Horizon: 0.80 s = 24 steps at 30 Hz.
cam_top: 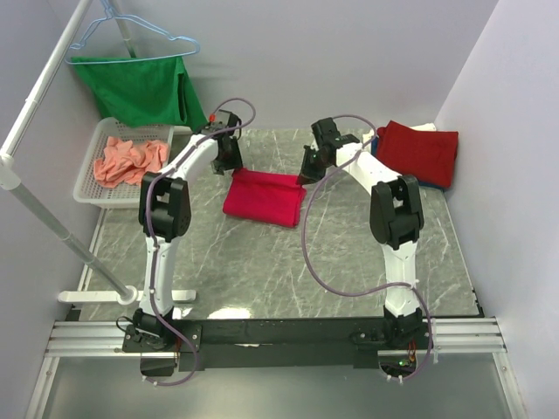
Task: Fold and stack the t-shirts
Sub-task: Fold the tshirt
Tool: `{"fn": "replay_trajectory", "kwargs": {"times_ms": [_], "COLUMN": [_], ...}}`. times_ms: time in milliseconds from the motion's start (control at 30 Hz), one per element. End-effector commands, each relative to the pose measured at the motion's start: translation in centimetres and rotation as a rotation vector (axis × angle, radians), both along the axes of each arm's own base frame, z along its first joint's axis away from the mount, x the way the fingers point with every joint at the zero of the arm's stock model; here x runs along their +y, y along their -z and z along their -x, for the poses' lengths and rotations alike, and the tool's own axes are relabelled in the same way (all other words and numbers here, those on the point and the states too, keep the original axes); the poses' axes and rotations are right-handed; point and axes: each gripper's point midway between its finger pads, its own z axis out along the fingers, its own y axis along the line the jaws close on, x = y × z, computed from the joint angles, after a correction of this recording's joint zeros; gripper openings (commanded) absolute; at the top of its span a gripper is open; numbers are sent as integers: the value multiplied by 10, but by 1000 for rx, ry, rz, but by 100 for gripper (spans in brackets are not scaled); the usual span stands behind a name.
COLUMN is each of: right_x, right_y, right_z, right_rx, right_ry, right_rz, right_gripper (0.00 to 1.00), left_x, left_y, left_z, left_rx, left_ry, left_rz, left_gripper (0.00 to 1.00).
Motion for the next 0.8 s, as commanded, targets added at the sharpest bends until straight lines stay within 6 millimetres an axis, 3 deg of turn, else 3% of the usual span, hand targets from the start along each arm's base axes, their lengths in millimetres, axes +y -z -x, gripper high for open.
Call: {"fn": "replay_trajectory", "kwargs": {"times_ms": [0,167,200,267,300,367,400,433,467,533,567,767], "right_x": [-16,-39,-41,-46,-46,-45,-45,-44,-45,-41,-41,-29], "right_y": [-26,-40,-44,-42,-36,-29,-15,-18,-4,-9,1,11], "right_z": [-31,-54,-56,-53,-46,-34,-20,-13,-1,12,22,42], "right_rx": [-90,-143,-150,-135,-115,-86,-46,-46,-21,-35,-25,-9], "right_ry": [56,120,126,122,102,75,58,47,39,22,13,-23], "right_rz": [-12,-1,5,8,9,3,5,-1,2,-13,-20,-101], "right_gripper": [27,46,50,54,56,57,61,63,65,72,73,75], "left_x": [17,34,37,43,44,46,48,49,49,47,47,54], "left_y": [-29,-60,-74,-77,-85,-81,-81,-77,-75,-68,-66,-57], "left_z": [-36,-57,-58,-54,-53,-47,-43,-39,-35,-24,-19,13], "left_rx": [-144,-285,-319,-332,-351,-328,-312,-293,-279,-241,-227,-185], "left_ry": [-8,-114,-136,-148,-145,-136,-141,-142,-141,-119,-120,-129], "left_rz": [-10,8,13,2,2,-9,-18,-22,-23,-15,-13,-15], "left_gripper": [57,60,61,63,63,63,64,64,63,63,63,63]}}
